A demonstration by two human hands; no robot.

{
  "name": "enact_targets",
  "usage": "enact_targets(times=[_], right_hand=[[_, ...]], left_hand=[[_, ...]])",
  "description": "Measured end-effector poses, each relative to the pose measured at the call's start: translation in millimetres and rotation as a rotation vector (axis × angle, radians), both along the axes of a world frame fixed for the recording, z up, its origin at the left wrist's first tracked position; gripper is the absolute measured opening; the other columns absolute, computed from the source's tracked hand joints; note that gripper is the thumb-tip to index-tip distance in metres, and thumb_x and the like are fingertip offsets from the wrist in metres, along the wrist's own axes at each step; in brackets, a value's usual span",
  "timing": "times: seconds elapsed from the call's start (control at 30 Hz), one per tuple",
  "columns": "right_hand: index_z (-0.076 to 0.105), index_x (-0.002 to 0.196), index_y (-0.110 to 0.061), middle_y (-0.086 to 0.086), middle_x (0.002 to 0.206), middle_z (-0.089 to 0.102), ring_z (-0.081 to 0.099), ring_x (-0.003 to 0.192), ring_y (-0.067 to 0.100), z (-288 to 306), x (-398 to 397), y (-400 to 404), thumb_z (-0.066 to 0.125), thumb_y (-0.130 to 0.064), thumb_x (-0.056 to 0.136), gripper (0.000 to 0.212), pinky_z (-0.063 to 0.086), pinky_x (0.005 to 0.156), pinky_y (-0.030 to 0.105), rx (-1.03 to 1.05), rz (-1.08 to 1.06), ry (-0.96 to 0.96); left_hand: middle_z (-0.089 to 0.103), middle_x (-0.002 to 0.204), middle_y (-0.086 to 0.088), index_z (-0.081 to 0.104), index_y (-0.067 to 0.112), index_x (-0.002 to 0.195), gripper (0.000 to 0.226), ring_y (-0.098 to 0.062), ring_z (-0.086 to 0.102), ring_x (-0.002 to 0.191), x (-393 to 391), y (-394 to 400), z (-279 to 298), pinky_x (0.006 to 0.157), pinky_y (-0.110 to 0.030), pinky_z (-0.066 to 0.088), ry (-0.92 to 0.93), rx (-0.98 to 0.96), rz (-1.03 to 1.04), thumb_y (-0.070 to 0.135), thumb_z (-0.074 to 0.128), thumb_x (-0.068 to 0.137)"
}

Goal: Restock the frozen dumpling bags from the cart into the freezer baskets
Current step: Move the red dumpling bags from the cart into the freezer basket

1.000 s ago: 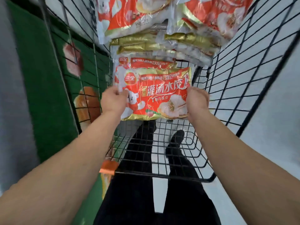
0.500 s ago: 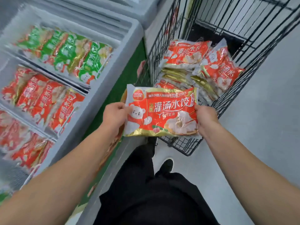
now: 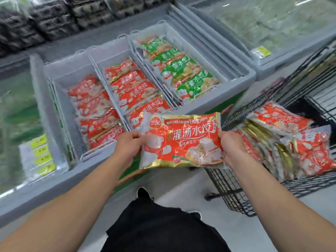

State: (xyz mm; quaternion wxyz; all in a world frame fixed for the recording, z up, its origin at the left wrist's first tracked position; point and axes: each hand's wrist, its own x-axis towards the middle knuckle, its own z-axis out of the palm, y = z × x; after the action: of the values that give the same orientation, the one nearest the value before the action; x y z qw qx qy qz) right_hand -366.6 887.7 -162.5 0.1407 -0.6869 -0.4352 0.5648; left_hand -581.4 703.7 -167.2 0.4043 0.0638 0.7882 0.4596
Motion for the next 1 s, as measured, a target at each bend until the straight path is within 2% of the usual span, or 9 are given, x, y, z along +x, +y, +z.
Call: enact_targets(times=[0.17, 0.3, 0.43, 0.57, 0.67, 0.77, 0.83, 0.93, 1.0], right_hand=[[0.062, 0.075, -0.008, 0.006, 0.084, 0.069, 0.063, 0.07, 0.018, 0, -95, -16, 0.057, -0.024, 0.098, 0.029, 0.052, 0.057, 0.022, 0.085, 0.211, -0.035], [0.07, 0.078, -0.005, 0.009, 0.086, 0.074, 0.07, 0.084, 0.028, -9, -154, -28, 0.057, -0.021, 0.092, 0.024, 0.059, 0.083, 0.049, 0.094, 0.271, -0.066], [0.071, 0.074, -0.006, 0.01, 0.081, 0.076, 0.072, 0.083, 0.031, -25, -206, -21, 0.059, -0.024, 0.082, 0.023, 0.059, 0.081, 0.055, 0.064, 0.304, -0.029], [0.063, 0.065, -0.011, 0.012, 0.079, 0.074, 0.072, 0.084, 0.033, -23, -254, -7, 0.057, -0.019, 0.085, 0.022, 0.058, 0.077, 0.049, 0.071, 0.344, -0.03], [0.062, 0.063, -0.011, 0.016, 0.079, 0.074, 0.071, 0.086, 0.038, -25, -289, 15, 0.056, -0.021, 0.08, 0.021, 0.057, 0.077, 0.056, 0.105, 0.401, -0.065], [0.062, 0.063, -0.01, 0.01, 0.072, 0.07, 0.069, 0.08, 0.032, -29, -333, 49, 0.057, -0.019, 0.084, 0.023, 0.055, 0.072, 0.043, 0.107, 0.44, -0.08], [0.062, 0.064, -0.011, 0.008, 0.072, 0.069, 0.067, 0.078, 0.03, -31, -364, 74, 0.054, -0.016, 0.089, 0.026, 0.052, 0.069, 0.039, 0.122, 0.497, -0.088], [0.068, 0.072, -0.006, 0.009, 0.074, 0.073, 0.071, 0.075, 0.029, -43, -407, 112, 0.053, -0.02, 0.091, 0.029, 0.058, 0.069, 0.04, 0.11, 0.597, -0.101], [0.071, 0.078, 0.0, 0.011, 0.074, 0.075, 0.073, 0.075, 0.034, -59, -438, 140, 0.055, -0.023, 0.088, 0.03, 0.061, 0.071, 0.05, 0.08, 0.631, -0.091]], left_hand=[[0.076, 0.086, -0.014, 0.07, 0.011, 0.069, 0.02, -0.033, 0.075, 0.083, -66, -44, -6, 0.082, -0.055, 0.06, -0.047, 0.039, 0.128, 0.016, 0.076, 0.087], [0.077, 0.086, -0.011, 0.072, 0.012, 0.071, 0.017, -0.032, 0.075, 0.084, -114, -64, -19, 0.086, -0.057, 0.058, -0.067, 0.04, 0.166, 0.02, 0.077, 0.085], [0.076, 0.083, -0.012, 0.065, 0.007, 0.073, 0.019, -0.035, 0.074, 0.085, -151, -64, -20, 0.082, -0.052, 0.059, -0.065, 0.039, 0.248, 0.014, 0.074, 0.088], [0.072, 0.083, -0.021, 0.062, 0.012, 0.065, 0.026, -0.034, 0.071, 0.08, -187, -55, -32, 0.078, -0.057, 0.057, -0.069, 0.022, 0.299, 0.017, 0.075, 0.087], [0.067, 0.077, -0.021, 0.061, 0.006, 0.071, 0.025, -0.029, 0.066, 0.075, -210, -38, -40, 0.069, -0.045, 0.054, -0.056, 0.018, 0.332, 0.019, 0.075, 0.087], [0.068, 0.087, -0.033, 0.061, -0.011, 0.082, 0.034, -0.029, 0.064, 0.073, -238, -8, -48, 0.074, -0.051, 0.057, -0.054, 0.004, 0.37, 0.021, 0.074, 0.088], [0.066, 0.085, -0.033, 0.063, -0.013, 0.087, 0.033, -0.028, 0.062, 0.069, -258, 16, -54, 0.07, -0.044, 0.056, -0.038, -0.043, 0.376, 0.019, 0.071, 0.09], [0.067, 0.083, -0.031, 0.063, -0.009, 0.081, 0.032, -0.041, 0.065, 0.069, -289, 53, -65, 0.067, -0.042, 0.053, -0.025, -0.095, 0.416, 0.021, 0.07, 0.088], [0.065, 0.075, -0.027, 0.062, -0.002, 0.071, 0.029, -0.035, 0.065, 0.067, -313, 80, -72, 0.066, -0.045, 0.054, -0.02, -0.152, 0.439, 0.02, 0.068, 0.089]])
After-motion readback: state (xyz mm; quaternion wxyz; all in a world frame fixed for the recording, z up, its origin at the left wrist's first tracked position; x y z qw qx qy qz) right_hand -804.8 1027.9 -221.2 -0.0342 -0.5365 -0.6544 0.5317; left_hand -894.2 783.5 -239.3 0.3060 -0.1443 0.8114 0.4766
